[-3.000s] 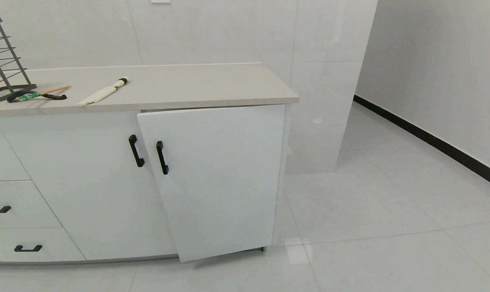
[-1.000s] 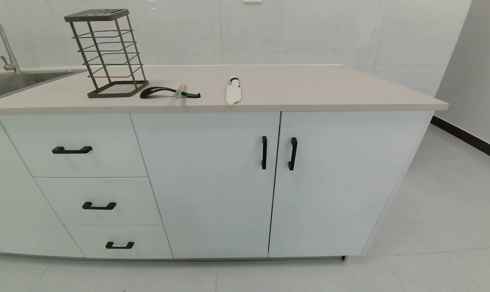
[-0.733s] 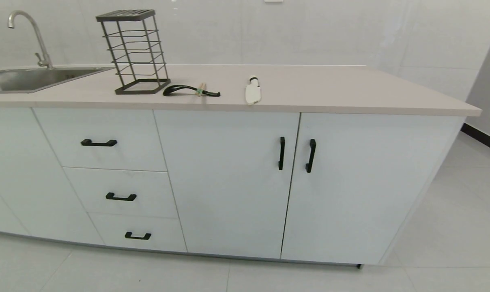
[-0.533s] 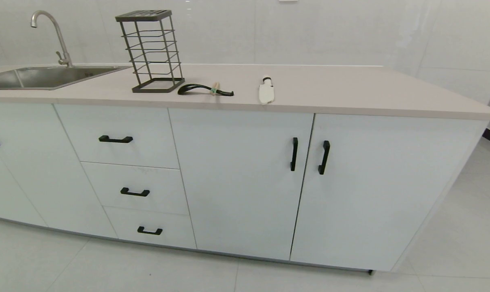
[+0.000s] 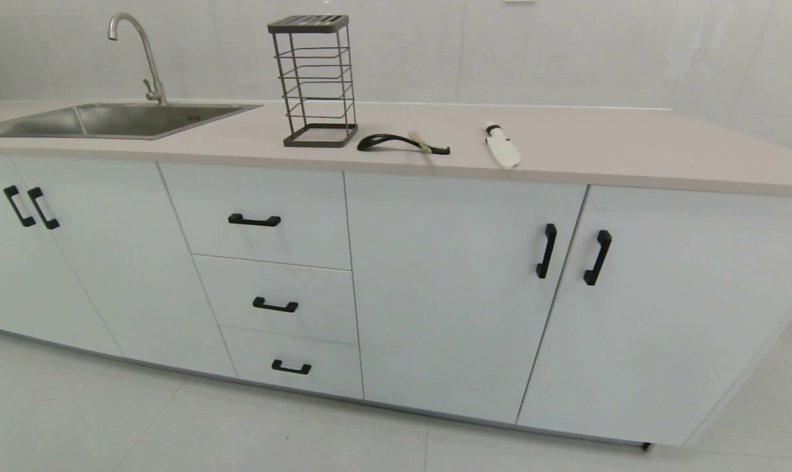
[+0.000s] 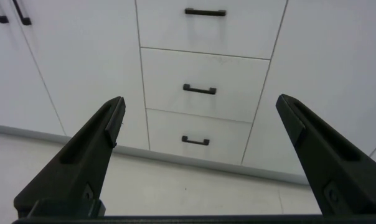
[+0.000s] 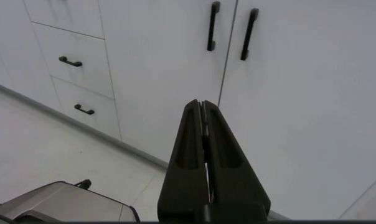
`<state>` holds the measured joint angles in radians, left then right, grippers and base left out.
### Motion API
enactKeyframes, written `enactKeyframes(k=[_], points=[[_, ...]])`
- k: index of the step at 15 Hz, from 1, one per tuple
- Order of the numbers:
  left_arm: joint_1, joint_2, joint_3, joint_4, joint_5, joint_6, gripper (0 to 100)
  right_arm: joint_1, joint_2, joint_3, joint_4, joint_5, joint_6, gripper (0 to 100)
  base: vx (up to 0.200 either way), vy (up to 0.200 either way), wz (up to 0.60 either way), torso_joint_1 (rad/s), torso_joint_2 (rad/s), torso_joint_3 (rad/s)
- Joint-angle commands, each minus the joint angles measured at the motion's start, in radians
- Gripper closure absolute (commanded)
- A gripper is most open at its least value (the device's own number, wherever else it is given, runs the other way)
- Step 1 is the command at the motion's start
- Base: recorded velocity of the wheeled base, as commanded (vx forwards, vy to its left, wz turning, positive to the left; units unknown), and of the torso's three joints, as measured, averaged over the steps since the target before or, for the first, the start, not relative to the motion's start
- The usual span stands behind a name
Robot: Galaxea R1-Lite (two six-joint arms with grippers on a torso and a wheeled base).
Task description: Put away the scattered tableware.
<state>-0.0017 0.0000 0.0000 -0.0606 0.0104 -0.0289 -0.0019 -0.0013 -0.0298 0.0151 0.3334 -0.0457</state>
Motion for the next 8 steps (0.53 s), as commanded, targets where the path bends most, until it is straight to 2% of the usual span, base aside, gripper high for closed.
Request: enactKeyframes(k=[1,7,8], points=[[0.0,0.002,0.0,0.001,0.0,0.0,0,-0.001,0.001,0.001,0.0,-0.001,0.024,100,0.2,0.0,0.0,0.002,0.0,0.002],[0.0,0.002,0.0,0.001,-0.003,0.004,0,-0.001,0.001,0.001,-0.001,-0.004,0.033,100,0.2,0.0,0.0,0.002,0.0,0.004],[0.0,0.002,0.0,0.001,-0.004,0.009,0,0.0,0.001,0.001,-0.001,-0.004,0.033,100,0.2,0.2,0.0,-0.002,0.0,0.002]])
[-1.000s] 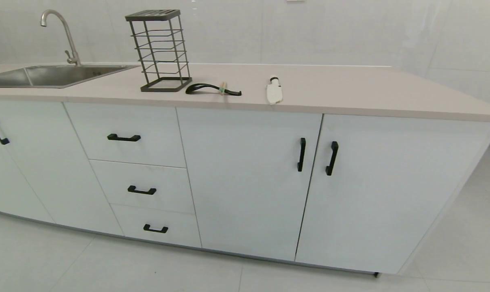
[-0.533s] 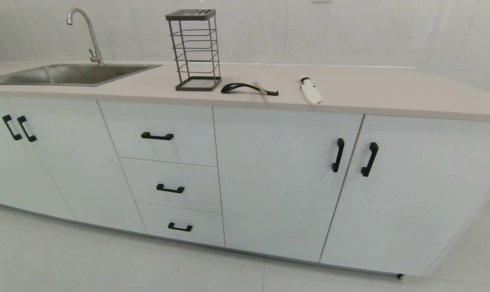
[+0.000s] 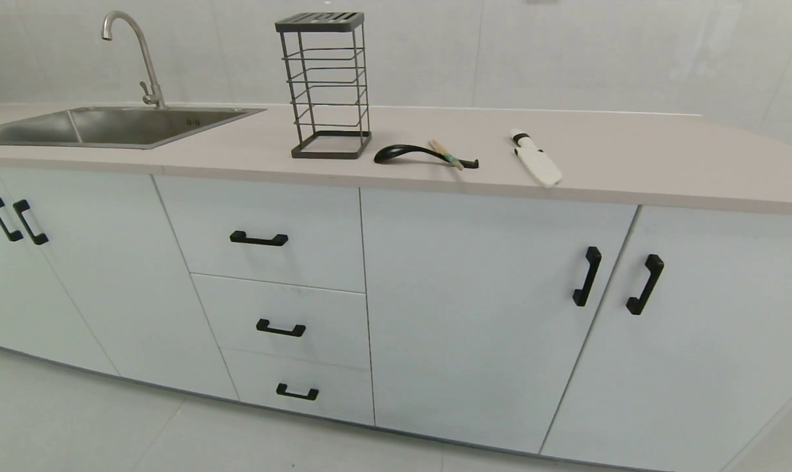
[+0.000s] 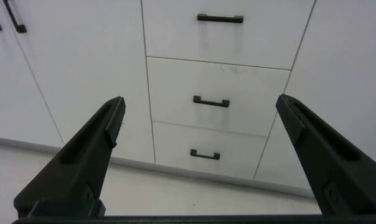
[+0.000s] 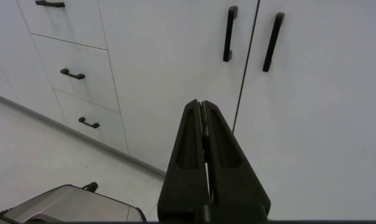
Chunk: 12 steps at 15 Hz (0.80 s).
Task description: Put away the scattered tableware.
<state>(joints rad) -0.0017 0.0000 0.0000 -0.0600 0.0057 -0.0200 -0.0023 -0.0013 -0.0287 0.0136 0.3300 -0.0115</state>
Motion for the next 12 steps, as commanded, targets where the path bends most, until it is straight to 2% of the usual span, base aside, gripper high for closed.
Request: enactKeyframes(k=[1,6,11,12], points=[[0.0,0.002,0.0,0.0,-0.001,0.003,0,0.001,0.001,0.0,0.0,0.001,-0.001,100,0.0,0.2,0.0,0.007,0.01,-0.002],[0.0,0.002,0.0,0.0,-0.001,0.0,0,-0.001,0.001,0.0,0.0,0.0,-0.001,100,0.0,0.2,0.0,0.003,0.01,-0.002],[0.0,0.002,0.0,-0.001,0.0,-0.005,0,-0.001,0.001,0.0,0.0,0.0,-0.001,100,0.0,0.0,0.0,0.0,0.0,0.0],[0.0,0.002,0.0,-0.003,0.0,-0.015,0,-0.001,0.001,0.0,0.0,0.0,-0.001,100,0.0,0.0,0.0,0.0,0.0,0.0]])
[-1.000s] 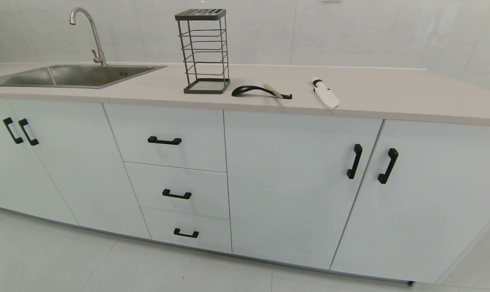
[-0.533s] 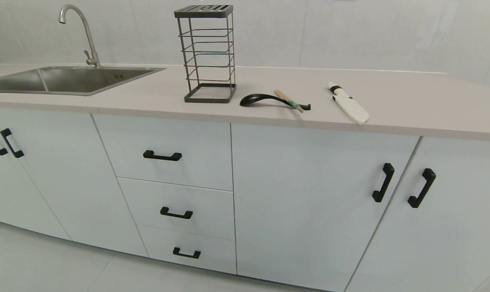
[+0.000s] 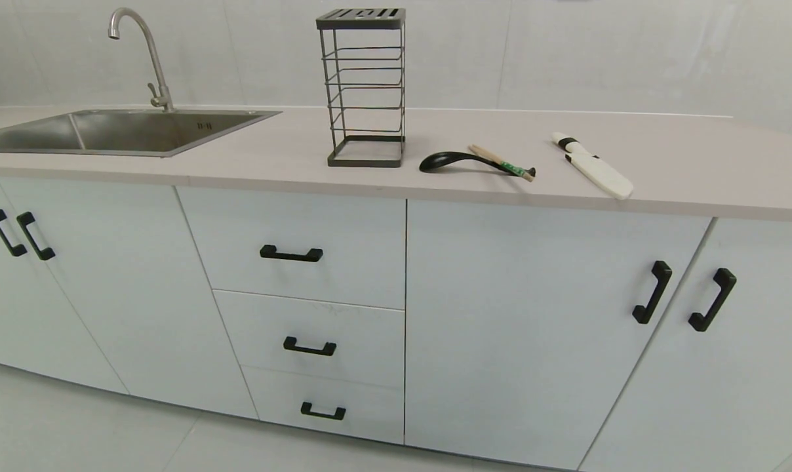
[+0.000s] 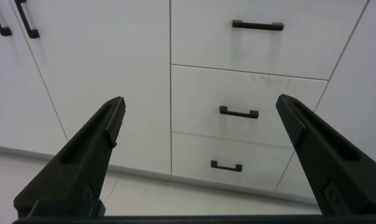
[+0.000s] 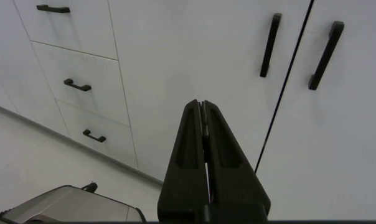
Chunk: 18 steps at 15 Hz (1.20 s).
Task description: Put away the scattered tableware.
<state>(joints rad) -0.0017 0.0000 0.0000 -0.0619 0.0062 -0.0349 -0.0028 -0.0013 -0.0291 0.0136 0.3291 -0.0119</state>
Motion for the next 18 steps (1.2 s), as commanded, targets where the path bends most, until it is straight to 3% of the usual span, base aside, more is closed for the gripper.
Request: enactKeyframes(k=[1,5,7,9,10,11,12,13,14,16,18], points=[[0.0,0.002,0.0,-0.001,0.001,0.001,0,0.001,0.001,0.0,0.0,0.001,0.0,100,0.0,0.0,0.0,0.0,0.0,0.0],[0.0,0.002,0.0,-0.004,-0.014,0.001,0,0.001,0.001,0.0,-0.001,0.001,-0.002,100,0.0,0.0,0.0,0.0,0.0,0.0],[0.0,0.002,-0.008,-0.073,-0.031,-0.02,0,0.001,0.001,0.0,-0.001,0.001,0.0,100,0.0,0.0,0.0,0.0,0.0,0.0],[0.0,0.002,-0.012,0.039,-0.018,-0.045,0,0.001,0.001,0.009,-0.027,0.001,0.0,100,0.0,0.0,0.0,0.0,0.0,0.0],[0.0,0.002,-0.005,0.005,-0.017,-0.037,0,0.001,0.001,0.026,-0.067,0.002,0.003,100,0.0,0.0,0.0,0.0,0.0,0.0],[0.0,0.002,-0.005,-0.022,-0.029,0.0,0,0.001,0.001,0.029,-0.081,0.001,0.003,100,0.0,0.0,0.0,0.0,0.0,0.0],[0.0,0.002,-0.046,-0.068,-0.041,0.015,0,0.0,0.001,0.029,-0.081,0.001,0.003,100,0.0,0.0,0.0,0.0,0.0,0.0],[0.0,0.067,-0.195,-0.144,-0.117,-0.003,0,0.0,0.001,0.029,-0.078,0.001,0.001,100,0.0,0.0,0.0,0.0,0.0,0.0],[-0.008,0.146,-0.253,-0.15,-0.18,-0.003,0,0.0,0.001,0.029,-0.077,0.001,0.001,100,0.0,0.0,0.0,0.0,0.0,0.0],[-0.047,0.324,-0.276,-0.157,-0.253,-0.016,0,0.0,0.001,0.029,-0.077,0.001,0.001,100,0.0,0.0,0.0,0.0,0.0,0.0],[-0.152,0.491,-0.27,-0.191,-0.256,-0.053,0,0.0,0.001,0.029,-0.077,0.001,0.0,100,0.0,0.0,0.0,0.0,0.0,0.0]])
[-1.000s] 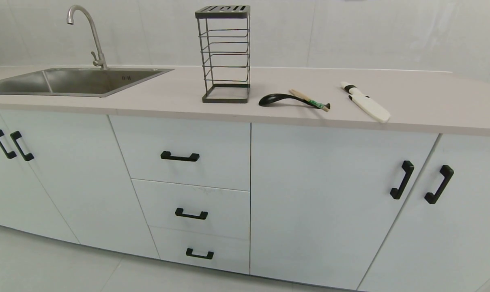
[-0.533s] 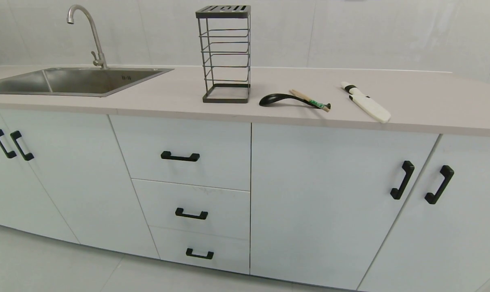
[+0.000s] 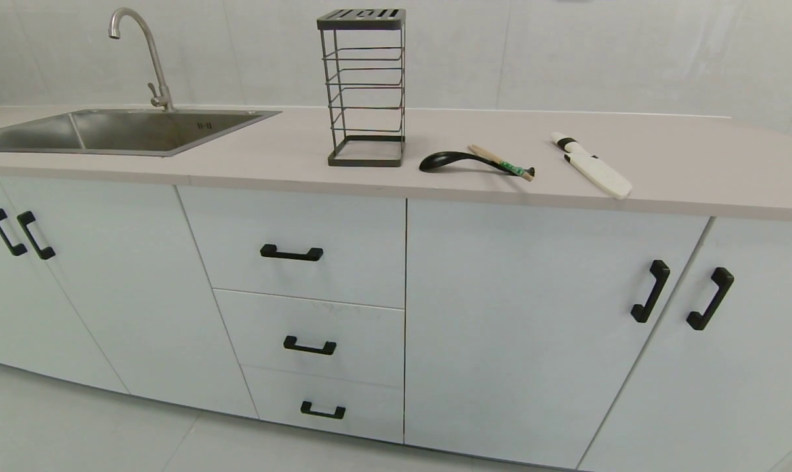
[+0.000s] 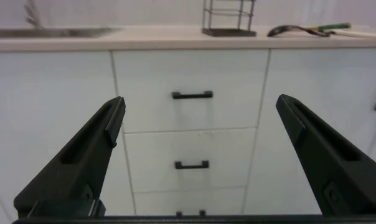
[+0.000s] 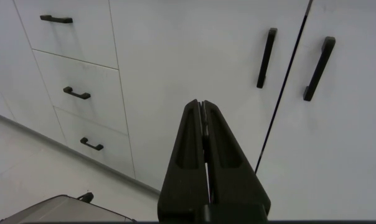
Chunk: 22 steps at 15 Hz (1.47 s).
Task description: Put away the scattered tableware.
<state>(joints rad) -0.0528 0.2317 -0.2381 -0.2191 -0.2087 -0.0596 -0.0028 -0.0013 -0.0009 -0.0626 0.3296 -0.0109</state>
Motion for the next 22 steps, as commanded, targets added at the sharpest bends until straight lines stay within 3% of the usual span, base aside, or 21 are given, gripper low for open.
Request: enactKeyframes(k=[1,2,3,4,5,6,8,9,10,11,12,13,14,15,16,17,19,22], points=[[-0.156,0.339,-0.03,-0.043,-0.041,-0.032,0,0.0,0.001,0.001,0.0,0.0,0.0,100,0.0,0.0,0.0,0.0,0.0,0.0],[-0.248,0.498,-0.03,-0.068,-0.044,-0.025,0,0.001,0.001,0.001,0.0,0.0,0.0,100,0.0,0.0,0.0,0.0,0.0,0.0],[-0.283,0.566,-0.03,-0.082,-0.044,-0.011,0,0.0,0.001,0.001,0.0,0.0,0.0,100,0.0,0.0,0.0,0.0,0.0,0.0],[-0.354,0.712,-0.03,-0.14,-0.044,0.08,0,0.0,0.001,0.001,0.001,-0.001,0.0,100,0.0,0.0,0.0,0.0,0.0,0.0],[-0.364,0.77,-0.029,-0.175,-0.044,0.147,0,0.0,0.001,0.001,0.001,0.0,0.0,100,0.0,0.0,0.0,0.0,0.0,0.0],[-0.364,0.916,-0.032,-0.24,-0.051,0.359,0,0.0,0.001,0.001,0.001,-0.001,-0.001,100,0.0,0.0,0.0,0.0,0.0,0.0],[-0.364,1.02,-0.055,-0.244,-0.077,0.546,0,0.0,0.001,0.001,0.001,-0.001,-0.008,100,0.0,0.0,0.0,0.0,0.0,0.0],[-0.361,1.112,-0.076,-0.247,-0.104,0.685,0,0.0,0.001,0.001,0.001,-0.001,-0.008,100,0.0,0.0,0.0,0.0,0.0,0.0],[-0.355,1.158,-0.076,-0.241,-0.1,0.759,0,0.0,0.001,0.001,0.0,-0.001,-0.011,100,0.0,0.0,0.0,0.0,0.0,0.0],[-0.354,1.193,-0.069,-0.235,-0.086,0.8,0,0.0,0.001,0.001,0.0,-0.001,-0.011,100,0.0,0.0,0.0,0.0,0.0,0.0],[-0.357,1.238,-0.079,-0.229,-0.051,0.811,0,0.0,0.001,0.001,0.0,-0.001,-0.011,100,0.0,0.0,0.0,0.0,0.0,0.0],[-0.357,1.241,-0.081,-0.229,-0.051,0.811,0,0.0,0.001,0.001,0.0,-0.001,-0.011,100,0.0,0.0,0.0,0.0,0.0,0.0],[-0.363,1.322,-0.124,-0.232,-0.049,0.845,0,0.0,0.001,0.001,0.0,0.0,-0.012,100,0.0,0.0,0.0,0.0,0.0,0.0],[-0.363,1.322,-0.124,-0.232,-0.049,0.845,0,0.0,0.001,0.001,0.0,0.0,-0.012,100,0.0,0.0,0.0,0.0,0.0,0.0],[-0.36,1.413,-0.175,-0.233,-0.044,0.939,0,0.0,0.001,0.001,0.0,0.0,-0.011,100,0.0,0.0,0.0,0.0,0.0,0.0],[-0.358,1.485,-0.216,-0.235,-0.043,1.005,0,0.0,0.001,0.001,-0.002,0.0,-0.003,100,0.0,0.0,0.0,0.0,0.0,0.0],[-0.357,1.577,-0.253,-0.246,-0.043,1.057,0,0.0,0.001,0.001,-0.005,0.0,-0.001,100,0.0,0.0,0.0,0.0,0.0,0.0],[-0.334,1.693,-0.305,-0.263,-0.041,1.054,0,0.0,0.001,0.001,-0.006,0.0,-0.004,100,0.0,0.0,0.0,0.0,0.0,0.0]])
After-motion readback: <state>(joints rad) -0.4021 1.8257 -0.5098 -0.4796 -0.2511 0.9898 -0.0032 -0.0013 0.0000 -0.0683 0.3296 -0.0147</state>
